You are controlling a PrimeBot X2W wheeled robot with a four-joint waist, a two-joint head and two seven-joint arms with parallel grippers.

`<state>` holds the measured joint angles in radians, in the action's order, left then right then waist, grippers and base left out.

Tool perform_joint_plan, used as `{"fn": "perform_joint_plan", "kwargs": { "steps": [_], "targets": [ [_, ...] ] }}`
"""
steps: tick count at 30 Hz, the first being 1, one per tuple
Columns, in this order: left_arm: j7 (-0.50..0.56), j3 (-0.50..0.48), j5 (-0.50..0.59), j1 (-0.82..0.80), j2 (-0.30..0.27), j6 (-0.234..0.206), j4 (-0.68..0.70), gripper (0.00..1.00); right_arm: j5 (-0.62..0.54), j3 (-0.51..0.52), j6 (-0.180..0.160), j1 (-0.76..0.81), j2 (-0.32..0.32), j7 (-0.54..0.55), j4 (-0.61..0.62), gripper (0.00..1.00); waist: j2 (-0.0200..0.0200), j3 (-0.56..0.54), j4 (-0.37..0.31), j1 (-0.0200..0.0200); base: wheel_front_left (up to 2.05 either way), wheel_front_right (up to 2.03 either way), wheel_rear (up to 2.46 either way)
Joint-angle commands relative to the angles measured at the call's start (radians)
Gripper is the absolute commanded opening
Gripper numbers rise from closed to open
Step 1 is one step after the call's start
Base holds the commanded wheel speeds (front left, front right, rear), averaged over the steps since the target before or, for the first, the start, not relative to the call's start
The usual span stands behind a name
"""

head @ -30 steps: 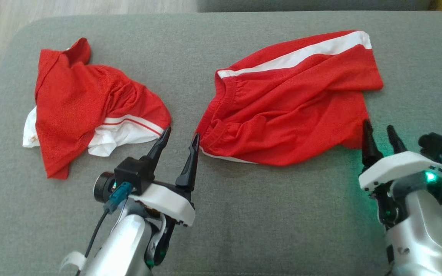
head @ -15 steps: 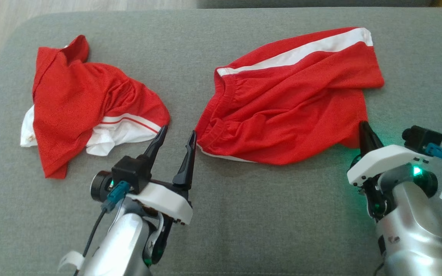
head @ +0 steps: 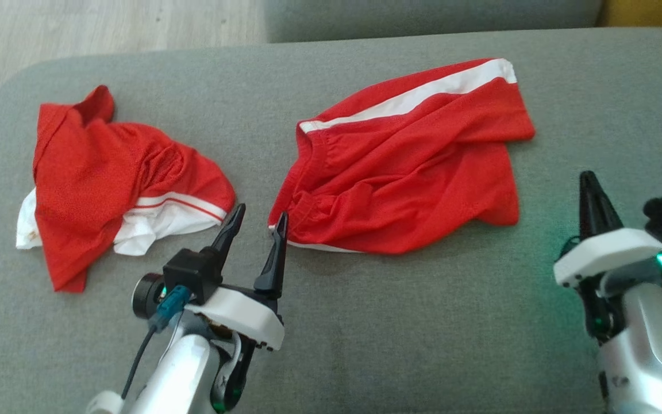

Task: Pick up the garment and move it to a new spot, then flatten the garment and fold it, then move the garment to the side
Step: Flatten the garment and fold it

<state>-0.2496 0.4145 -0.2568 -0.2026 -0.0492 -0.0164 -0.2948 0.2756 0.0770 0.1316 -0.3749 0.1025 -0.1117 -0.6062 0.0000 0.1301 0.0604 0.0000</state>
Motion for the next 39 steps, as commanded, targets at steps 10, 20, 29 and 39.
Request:
{"fn": "perform_joint_plan", "kwargs": {
  "steps": [10,20,29,39],
  "targets": [
    [-0.012,-0.015,-0.023,-0.007,-0.001,-0.005,0.049,1.00,-0.014,0.024,-0.001,0.113,-0.001,0.117,0.270,0.02,0.0000,-0.027,0.000,0.0000,0.00,0.00,0.00],
    [-0.012,-0.049,-0.014,0.015,-0.001,-0.008,0.097,1.00,-0.019,-0.047,-0.001,0.209,-0.037,-0.054,0.415,1.00,0.0000,-0.044,0.002,0.0000,0.00,0.00,0.00],
    [-0.012,-0.111,-0.018,0.080,-0.001,-0.022,0.176,1.00,-0.052,-0.090,-0.001,0.309,-0.050,-0.137,0.452,1.00,0.0000,-0.072,0.001,0.0000,0.00,0.00,0.00],
    [-0.012,-0.140,-0.016,0.153,-0.001,-0.026,0.249,1.00,-0.037,-0.116,-0.001,0.356,-0.052,-0.149,0.434,1.00,0.0000,-0.074,0.022,0.0000,0.00,0.00,0.00]
  ]
}}
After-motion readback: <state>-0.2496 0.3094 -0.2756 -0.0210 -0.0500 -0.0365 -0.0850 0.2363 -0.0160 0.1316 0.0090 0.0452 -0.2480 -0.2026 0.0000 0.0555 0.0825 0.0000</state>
